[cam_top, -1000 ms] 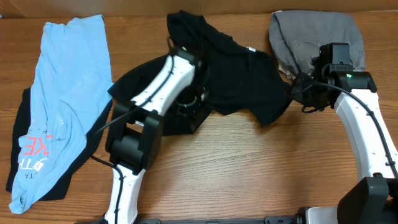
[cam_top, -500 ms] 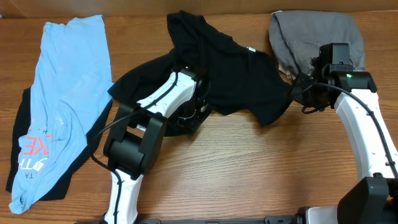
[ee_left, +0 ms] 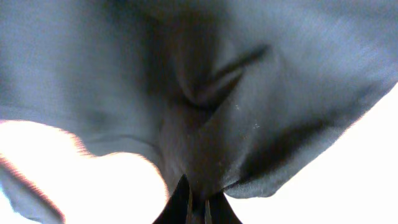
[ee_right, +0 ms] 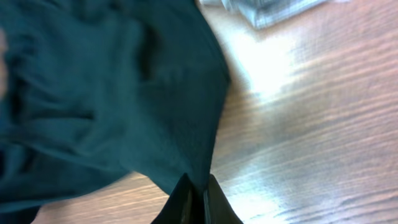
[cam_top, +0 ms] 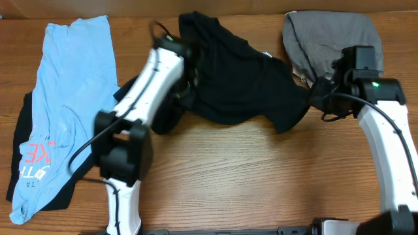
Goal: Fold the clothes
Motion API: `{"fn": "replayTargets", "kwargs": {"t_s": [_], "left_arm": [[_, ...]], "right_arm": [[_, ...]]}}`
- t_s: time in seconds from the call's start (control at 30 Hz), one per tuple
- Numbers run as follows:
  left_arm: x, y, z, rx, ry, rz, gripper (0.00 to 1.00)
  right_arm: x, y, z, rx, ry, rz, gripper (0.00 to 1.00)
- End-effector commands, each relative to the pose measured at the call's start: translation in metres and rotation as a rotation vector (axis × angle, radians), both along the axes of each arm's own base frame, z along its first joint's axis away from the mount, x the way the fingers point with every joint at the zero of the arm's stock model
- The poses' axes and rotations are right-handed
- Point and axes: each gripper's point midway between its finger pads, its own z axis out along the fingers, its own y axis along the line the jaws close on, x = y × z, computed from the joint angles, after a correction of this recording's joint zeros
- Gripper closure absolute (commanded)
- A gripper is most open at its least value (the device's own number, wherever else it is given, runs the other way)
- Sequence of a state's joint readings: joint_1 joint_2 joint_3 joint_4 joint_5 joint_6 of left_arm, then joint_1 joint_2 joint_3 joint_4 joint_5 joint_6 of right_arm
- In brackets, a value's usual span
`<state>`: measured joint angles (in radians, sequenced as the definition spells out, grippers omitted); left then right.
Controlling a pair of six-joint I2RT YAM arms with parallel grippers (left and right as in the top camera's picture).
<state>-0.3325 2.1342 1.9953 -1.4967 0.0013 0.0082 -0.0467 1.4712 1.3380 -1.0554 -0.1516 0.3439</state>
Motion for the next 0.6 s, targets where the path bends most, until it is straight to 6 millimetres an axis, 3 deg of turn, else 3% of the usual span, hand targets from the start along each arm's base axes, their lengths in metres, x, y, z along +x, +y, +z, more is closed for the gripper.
{"fn": "replayTargets", "kwargs": {"t_s": [0.0,0.1,0.23,0.4,0.57], "left_arm": [[0.023,0.015,0.115,-0.092,-0.326,0.063,0.96],[0.026,0.029,0.166,-0.123,-0.481,0.090,0.96],[0.024,0.048,0.203,-0.097,-0.605,0.125,0.96],[0.020,0.059,0.216,-0.091,-0.644,0.147,0.96],[0.021,0.059,0.220,-0.096,-0.659,0.148,0.96]], "right_arm": [[0.000,-0.001,0.044,0.009,-0.126,-0.018,0.96],[-0.004,0.001,0.050,0.020,-0.136,-0.022,0.96],[-0.009,0.005,0.062,0.037,-0.171,-0.010,0.96],[-0.023,0.005,0.086,0.030,-0.230,-0.006,0.96],[-0.051,0.004,0.112,0.012,-0.254,-0.003,0.96]]}}
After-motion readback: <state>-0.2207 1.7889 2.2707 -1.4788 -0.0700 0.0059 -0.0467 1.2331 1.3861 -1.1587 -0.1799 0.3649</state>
